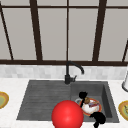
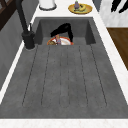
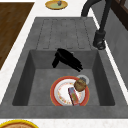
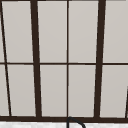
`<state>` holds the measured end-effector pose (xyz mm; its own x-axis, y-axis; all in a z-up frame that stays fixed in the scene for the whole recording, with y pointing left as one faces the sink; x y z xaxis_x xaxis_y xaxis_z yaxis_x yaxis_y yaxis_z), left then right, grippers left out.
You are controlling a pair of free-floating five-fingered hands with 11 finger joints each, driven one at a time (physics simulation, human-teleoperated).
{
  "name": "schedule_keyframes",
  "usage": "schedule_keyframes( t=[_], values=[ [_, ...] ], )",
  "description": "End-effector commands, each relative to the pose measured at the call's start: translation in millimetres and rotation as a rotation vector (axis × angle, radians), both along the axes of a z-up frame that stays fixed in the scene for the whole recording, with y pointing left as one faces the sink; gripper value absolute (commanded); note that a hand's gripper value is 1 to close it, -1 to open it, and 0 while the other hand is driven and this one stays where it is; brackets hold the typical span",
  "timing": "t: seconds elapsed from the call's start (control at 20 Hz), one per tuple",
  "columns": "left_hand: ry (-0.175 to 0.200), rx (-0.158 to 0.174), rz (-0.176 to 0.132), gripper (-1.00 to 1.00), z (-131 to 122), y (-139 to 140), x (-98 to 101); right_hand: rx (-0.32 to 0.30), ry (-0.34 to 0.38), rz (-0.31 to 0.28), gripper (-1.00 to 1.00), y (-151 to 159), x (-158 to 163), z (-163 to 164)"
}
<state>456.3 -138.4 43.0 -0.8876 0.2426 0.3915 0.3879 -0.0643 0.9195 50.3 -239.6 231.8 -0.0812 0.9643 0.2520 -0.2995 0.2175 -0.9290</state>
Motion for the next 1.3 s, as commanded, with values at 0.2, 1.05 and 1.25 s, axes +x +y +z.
schedule_keyframes(
  t=[0.2, 1.05, 1.25],
  values=[
    [0.006, 0.026, -0.005, -1.00, -45, -32, 44.6, 0.000, 0.000, 0.000, 0.00, 0, 0, 0],
    [0.037, 0.074, 0.005, -1.00, -142, -63, 125.1, 0.000, 0.000, 0.000, 0.00, 0, 0, 0],
    [0.120, 0.087, 0.013, -1.00, -138, -54, 134.8, 0.000, 0.000, 0.000, 0.00, 0, 0, 0]
  ],
)
